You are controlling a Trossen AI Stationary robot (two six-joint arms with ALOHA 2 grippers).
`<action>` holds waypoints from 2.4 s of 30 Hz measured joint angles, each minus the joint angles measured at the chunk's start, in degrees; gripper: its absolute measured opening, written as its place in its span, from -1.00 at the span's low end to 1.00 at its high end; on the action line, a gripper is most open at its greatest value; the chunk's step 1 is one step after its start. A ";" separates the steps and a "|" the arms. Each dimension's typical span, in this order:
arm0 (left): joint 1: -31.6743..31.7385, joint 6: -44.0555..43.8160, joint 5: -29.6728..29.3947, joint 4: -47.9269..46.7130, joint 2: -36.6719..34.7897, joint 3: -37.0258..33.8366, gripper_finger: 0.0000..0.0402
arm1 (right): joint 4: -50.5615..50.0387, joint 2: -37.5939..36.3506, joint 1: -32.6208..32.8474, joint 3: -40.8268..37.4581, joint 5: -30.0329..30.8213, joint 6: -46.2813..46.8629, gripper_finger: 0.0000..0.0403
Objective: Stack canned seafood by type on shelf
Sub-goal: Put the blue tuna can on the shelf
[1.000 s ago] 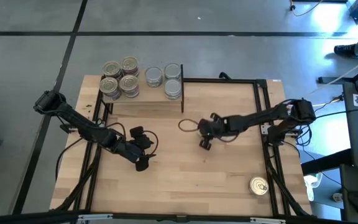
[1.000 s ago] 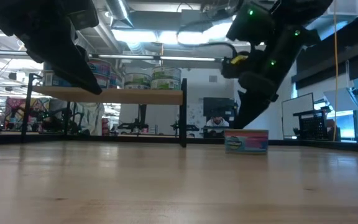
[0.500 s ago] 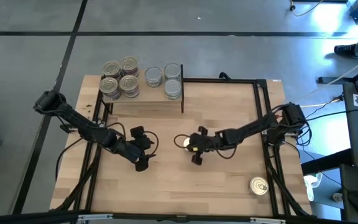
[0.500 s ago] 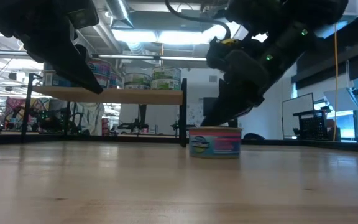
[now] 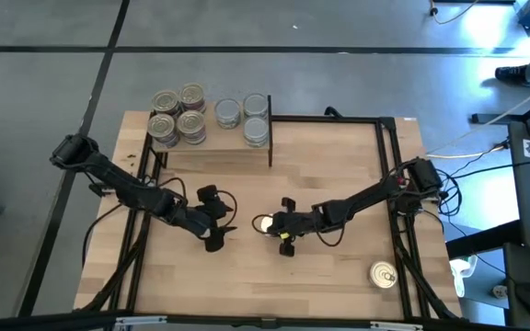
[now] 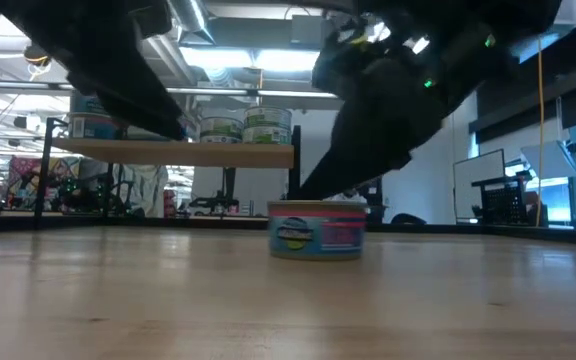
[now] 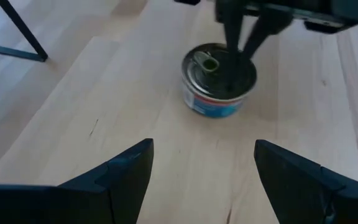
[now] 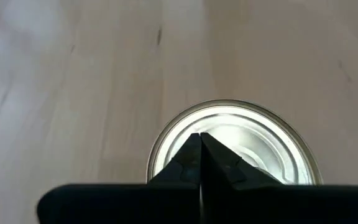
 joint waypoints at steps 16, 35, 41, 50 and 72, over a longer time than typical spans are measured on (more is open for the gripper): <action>4.81 11.42 6.81 28.20 17.19 2.76 0.05 | -22.08 -13.26 7.11 0.49 15.24 1.48 -0.96; 9.95 16.56 11.88 31.35 31.98 10.12 -0.96 | -10.91 -13.37 9.55 -8.62 16.71 8.21 -0.96; 9.88 16.79 11.76 32.47 33.97 10.29 -0.99 | -11.16 -13.37 9.55 -8.60 16.71 7.94 -0.96; 9.12 15.26 11.26 45.22 34.15 1.76 -0.99 | -10.99 -13.37 9.55 -8.60 16.68 7.93 -0.96; 9.12 12.62 11.59 57.07 34.32 -5.76 -0.99 | 8.35 -2.50 9.15 -5.92 15.92 -28.97 0.87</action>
